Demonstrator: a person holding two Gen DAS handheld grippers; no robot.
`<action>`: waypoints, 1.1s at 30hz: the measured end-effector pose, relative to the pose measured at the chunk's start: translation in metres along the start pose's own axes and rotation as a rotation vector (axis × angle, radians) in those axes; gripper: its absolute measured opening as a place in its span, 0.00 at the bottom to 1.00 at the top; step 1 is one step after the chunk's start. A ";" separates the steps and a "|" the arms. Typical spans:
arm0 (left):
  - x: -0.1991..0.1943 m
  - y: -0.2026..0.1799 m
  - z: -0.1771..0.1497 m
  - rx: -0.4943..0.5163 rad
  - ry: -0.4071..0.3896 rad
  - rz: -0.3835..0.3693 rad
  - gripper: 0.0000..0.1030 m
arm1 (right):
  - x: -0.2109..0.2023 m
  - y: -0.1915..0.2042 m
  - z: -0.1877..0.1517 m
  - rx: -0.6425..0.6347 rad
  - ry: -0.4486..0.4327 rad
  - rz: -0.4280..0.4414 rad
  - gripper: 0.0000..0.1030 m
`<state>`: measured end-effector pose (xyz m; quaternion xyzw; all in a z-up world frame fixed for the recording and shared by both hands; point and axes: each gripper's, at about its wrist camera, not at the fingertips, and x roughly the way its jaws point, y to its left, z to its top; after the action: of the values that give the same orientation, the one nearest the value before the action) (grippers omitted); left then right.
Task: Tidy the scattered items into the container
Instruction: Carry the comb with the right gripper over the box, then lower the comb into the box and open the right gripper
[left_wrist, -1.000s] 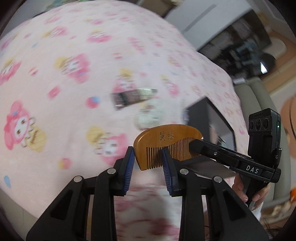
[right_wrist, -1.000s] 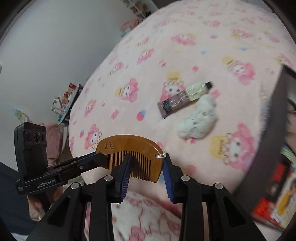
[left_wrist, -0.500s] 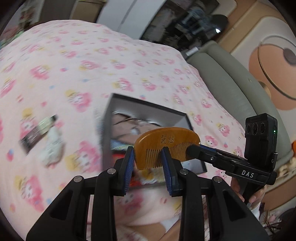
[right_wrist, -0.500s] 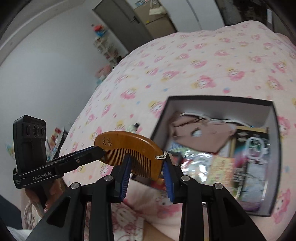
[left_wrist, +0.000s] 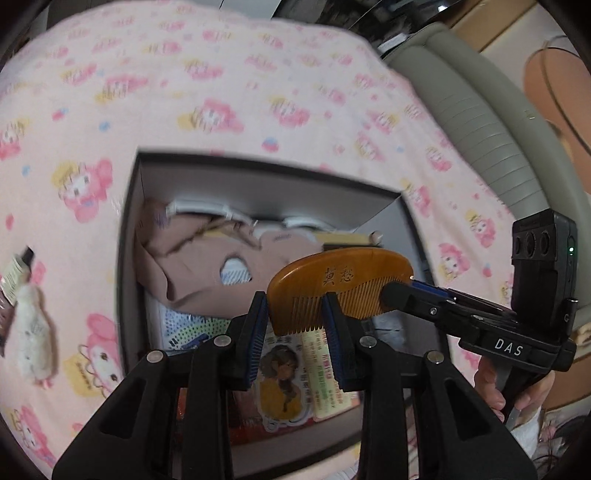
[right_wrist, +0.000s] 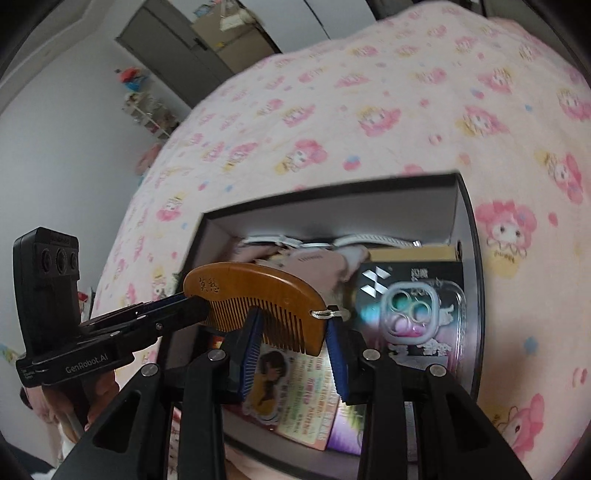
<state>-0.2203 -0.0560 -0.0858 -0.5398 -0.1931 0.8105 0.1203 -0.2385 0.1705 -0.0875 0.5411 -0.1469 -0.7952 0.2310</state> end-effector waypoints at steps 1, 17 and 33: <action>0.006 0.002 -0.002 -0.010 0.013 0.012 0.28 | 0.006 -0.003 0.000 0.007 0.016 -0.011 0.30; 0.026 0.006 -0.037 -0.033 0.009 0.135 0.29 | -0.001 -0.010 -0.019 0.020 -0.017 -0.205 0.31; 0.039 0.009 -0.031 -0.031 0.070 0.128 0.29 | 0.043 -0.001 -0.031 -0.039 0.150 -0.254 0.30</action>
<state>-0.2067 -0.0425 -0.1329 -0.5808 -0.1661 0.7941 0.0665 -0.2229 0.1495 -0.1340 0.6087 -0.0439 -0.7780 0.1492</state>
